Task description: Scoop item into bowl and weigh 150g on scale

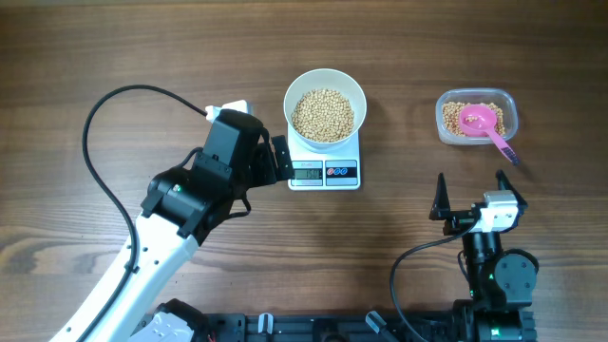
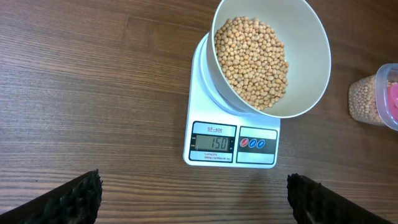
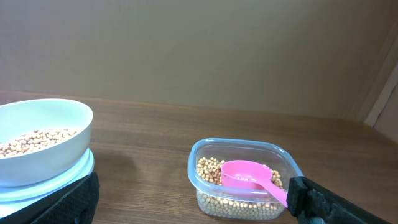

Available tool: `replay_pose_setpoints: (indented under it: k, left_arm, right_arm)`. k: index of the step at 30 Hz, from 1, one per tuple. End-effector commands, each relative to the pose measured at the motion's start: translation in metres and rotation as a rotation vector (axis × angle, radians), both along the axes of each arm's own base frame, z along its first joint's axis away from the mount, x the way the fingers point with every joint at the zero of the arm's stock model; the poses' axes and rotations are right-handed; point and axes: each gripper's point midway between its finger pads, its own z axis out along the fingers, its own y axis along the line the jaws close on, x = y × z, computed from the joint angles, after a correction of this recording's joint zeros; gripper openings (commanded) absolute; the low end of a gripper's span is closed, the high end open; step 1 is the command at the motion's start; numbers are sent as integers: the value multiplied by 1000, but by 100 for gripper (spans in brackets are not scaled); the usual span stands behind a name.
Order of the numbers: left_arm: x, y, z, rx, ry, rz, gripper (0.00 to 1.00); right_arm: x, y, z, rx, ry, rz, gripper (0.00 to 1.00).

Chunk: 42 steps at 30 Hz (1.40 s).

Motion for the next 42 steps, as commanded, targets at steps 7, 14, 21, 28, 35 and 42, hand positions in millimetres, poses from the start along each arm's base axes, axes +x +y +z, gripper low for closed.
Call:
replay_pose_setpoints:
  k: [7, 14, 21, 28, 35, 42]
  left_arm:
    - [1, 3, 3, 7, -15, 4, 100]
    - [-9, 2, 19, -14, -55, -12, 100]
    - [-19, 53, 51, 129, -243, 68, 100]
    - [-16, 84, 47, 93, -495, 14, 100]
    - [-27, 125, 43, 126, -744, 25, 100]
    - [-36, 141, 19, 152, -928, 94, 100]
  right_arm:
    - [-1, 0, 2, 8, -12, 0, 100]
    - [-1, 0, 2, 8, -12, 0, 100]
    - [-1, 0, 2, 9, -12, 0, 100]
    - [-1, 0, 2, 9, -12, 0, 100]
    - [-1, 0, 2, 9, -12, 0, 100]
    - [-1, 0, 2, 9, -12, 0, 100]
